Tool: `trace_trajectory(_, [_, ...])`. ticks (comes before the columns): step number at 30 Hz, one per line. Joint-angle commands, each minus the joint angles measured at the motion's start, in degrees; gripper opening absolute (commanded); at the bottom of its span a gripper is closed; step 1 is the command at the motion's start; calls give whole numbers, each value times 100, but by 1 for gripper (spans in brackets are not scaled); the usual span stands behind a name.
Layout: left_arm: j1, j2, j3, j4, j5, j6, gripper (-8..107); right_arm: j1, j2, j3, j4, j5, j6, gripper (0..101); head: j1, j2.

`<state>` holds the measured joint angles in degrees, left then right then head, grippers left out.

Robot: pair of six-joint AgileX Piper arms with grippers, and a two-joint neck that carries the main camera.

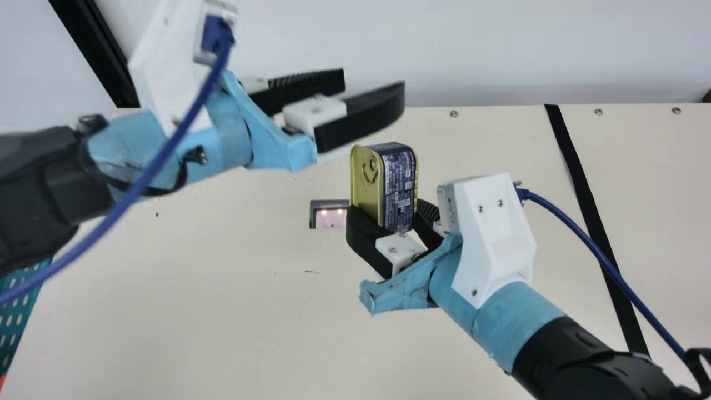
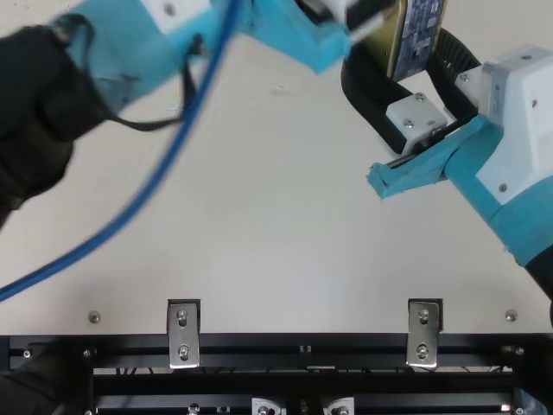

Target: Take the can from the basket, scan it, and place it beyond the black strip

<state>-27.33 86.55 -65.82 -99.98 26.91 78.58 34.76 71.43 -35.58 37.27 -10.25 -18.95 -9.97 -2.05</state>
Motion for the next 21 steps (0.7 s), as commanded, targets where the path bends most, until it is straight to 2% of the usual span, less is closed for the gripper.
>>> trace_trajectory(1, [53, -95, 18, 0, -71, -87, 90, 0, 0, 0, 0, 0, 0, 0, -58, -2])
trace_trajectory(6, [171, -406, 410, 0, -256, 19, 90, 0, 0, 0, 0, 0, 0, 0, -58, -2])
trace_trajectory(14, [356, -1091, 1460, 0, -540, 344, 90, 0, 0, 0, 0, 0, 0, 0, -58, -2])
trace_trajectory(21, [674, -1859, 2215, 516, -693, -43, 90, 0, 0, 0, 0, 0, 0, 0, -58, -2])
